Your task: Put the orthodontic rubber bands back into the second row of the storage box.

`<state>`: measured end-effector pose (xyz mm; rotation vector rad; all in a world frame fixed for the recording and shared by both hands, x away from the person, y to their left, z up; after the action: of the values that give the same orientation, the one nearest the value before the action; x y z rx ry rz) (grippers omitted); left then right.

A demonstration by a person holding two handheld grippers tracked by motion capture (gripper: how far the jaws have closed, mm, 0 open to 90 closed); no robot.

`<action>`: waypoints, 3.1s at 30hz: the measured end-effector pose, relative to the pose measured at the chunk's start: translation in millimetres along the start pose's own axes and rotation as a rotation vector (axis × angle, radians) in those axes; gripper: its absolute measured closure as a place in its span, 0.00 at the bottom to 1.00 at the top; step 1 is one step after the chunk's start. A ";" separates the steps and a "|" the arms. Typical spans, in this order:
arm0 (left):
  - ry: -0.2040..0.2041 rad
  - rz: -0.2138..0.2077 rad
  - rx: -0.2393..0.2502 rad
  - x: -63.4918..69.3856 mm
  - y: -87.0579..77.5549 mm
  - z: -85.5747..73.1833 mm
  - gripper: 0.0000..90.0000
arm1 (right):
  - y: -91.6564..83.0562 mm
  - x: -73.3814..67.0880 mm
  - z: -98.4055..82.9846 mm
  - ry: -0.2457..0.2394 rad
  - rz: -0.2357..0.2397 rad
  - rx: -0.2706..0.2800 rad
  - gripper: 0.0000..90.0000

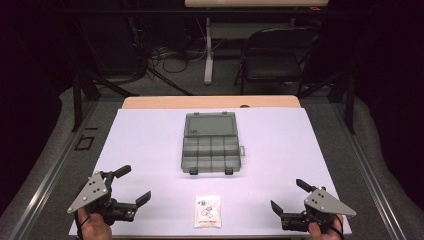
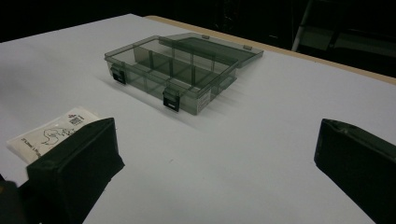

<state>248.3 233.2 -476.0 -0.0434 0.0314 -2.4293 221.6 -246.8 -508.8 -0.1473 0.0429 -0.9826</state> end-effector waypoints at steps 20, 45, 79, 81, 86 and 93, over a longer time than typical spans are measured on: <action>-0.077 -0.036 -0.097 -1.5 23.8 6.7 0.01 | 3.7 -2.0 -0.4 0.005 0.021 -0.013 0.00; -0.111 -0.154 -0.249 5.8 80.6 9.8 0.00 | 4.7 -1.2 -1.1 0.007 0.029 -0.016 0.00; -0.127 -0.159 -0.392 19.9 115.9 -17.5 0.00 | 3.3 -0.7 -0.2 0.004 0.029 -0.015 0.00; -0.121 -0.152 -0.401 20.5 117.2 -20.9 0.00 | 3.3 -0.6 -0.3 0.005 0.030 -0.015 0.00; -0.123 -0.156 -0.429 22.3 120.4 -28.6 0.00 | 3.8 -0.6 -0.6 0.006 0.032 -0.014 0.00; -0.117 -0.163 -0.460 26.3 125.1 -39.4 0.00 | 3.9 -0.8 -0.8 0.007 0.033 -0.014 0.00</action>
<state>308.5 121.7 -519.0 -0.4078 0.5514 -2.5266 224.3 -244.0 -510.1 -0.1559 0.0584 -0.9498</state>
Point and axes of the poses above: each handheld gripper's, and its own axes: y roughly forward along the jaws, z roughly out of its top, x roughly to its right, the point moved 3 cm from there along y, roughly forward along the jaws, and after that the axes turned 12 degrees about x, right-handed, at the moved point
